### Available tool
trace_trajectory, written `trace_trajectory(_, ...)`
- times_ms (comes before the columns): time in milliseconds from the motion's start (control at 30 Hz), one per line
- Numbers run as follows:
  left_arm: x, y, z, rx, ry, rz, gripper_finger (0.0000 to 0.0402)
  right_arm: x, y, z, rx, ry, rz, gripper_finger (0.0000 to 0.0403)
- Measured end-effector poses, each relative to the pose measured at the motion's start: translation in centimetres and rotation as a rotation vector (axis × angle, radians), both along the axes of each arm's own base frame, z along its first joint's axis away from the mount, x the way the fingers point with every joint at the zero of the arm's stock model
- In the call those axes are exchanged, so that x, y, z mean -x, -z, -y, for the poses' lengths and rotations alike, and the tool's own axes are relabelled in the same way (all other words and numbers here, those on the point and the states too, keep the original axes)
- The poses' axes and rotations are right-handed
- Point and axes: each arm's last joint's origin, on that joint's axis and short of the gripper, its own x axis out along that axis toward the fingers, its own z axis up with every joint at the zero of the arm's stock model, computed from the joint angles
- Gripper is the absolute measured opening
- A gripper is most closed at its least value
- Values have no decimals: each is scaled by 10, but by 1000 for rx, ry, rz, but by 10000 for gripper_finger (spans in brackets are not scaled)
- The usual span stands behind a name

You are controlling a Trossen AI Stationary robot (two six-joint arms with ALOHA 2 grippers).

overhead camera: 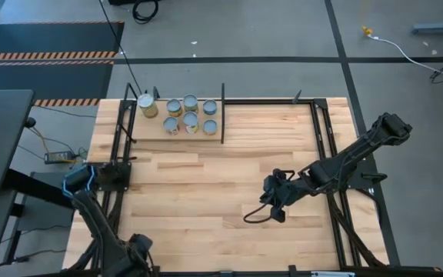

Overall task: Pick and place cans onto a shelf
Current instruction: Put the canned carrots on the shelf aligned with the canned oranges

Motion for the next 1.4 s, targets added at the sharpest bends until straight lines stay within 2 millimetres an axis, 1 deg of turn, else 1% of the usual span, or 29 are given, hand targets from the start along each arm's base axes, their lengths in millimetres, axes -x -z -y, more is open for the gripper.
trace_trajectory(100,-1,7,2,-9,39,-10,179,1,0,-2,3,-1,3,60)
trace_trajectory(167,-1,11,4,-20,61,-11,183,1,0,-2,4,-2,3,60)
trace_trajectory(233,-1,16,6,-31,75,-16,181,1,0,-2,4,-1,3,60)
trace_trajectory(367,1,25,10,-41,132,-35,163,1,0,-2,-3,5,2,60)
trace_trajectory(500,6,32,11,-44,185,-84,139,1,0,-2,-5,7,2,60)
trace_trajectory(600,8,34,12,-36,254,-81,110,2,0,-2,-8,1,-5,60)
trace_trajectory(667,10,34,12,-46,275,-87,78,2,1,-2,-5,0,-8,60)
trace_trajectory(767,13,34,8,-80,298,-115,19,2,1,-2,2,-5,-12,60)
trace_trajectory(800,14,33,6,-96,319,-116,12,2,1,-2,4,-6,-12,60)
trace_trajectory(867,14,30,1,-164,365,-112,12,2,1,-2,11,2,-7,60)
trace_trajectory(933,7,23,-4,-228,427,-87,9,2,1,-1,16,7,-5,60)
trace_trajectory(967,0,17,-8,-217,467,-37,6,2,1,-1,17,6,-4,60)
trace_trajectory(1033,-11,0,-20,-238,512,92,3,2,1,-1,19,7,-3,60)
trace_trajectory(1100,-23,-14,-39,-279,534,145,2,1,1,-1,21,12,-2,60)
trace_trajectory(1200,-44,-32,-69,-314,615,255,2,-1,0,3,16,32,4,60)
trace_trajectory(1267,-56,-44,-100,-347,671,266,1,-2,0,6,10,53,4,60)
trace_trajectory(1333,-68,-50,-132,-383,720,271,1,-4,0,9,-9,82,11,60)
trace_trajectory(1400,-77,-54,-168,-410,751,241,1,-6,-1,11,-31,111,20,60)
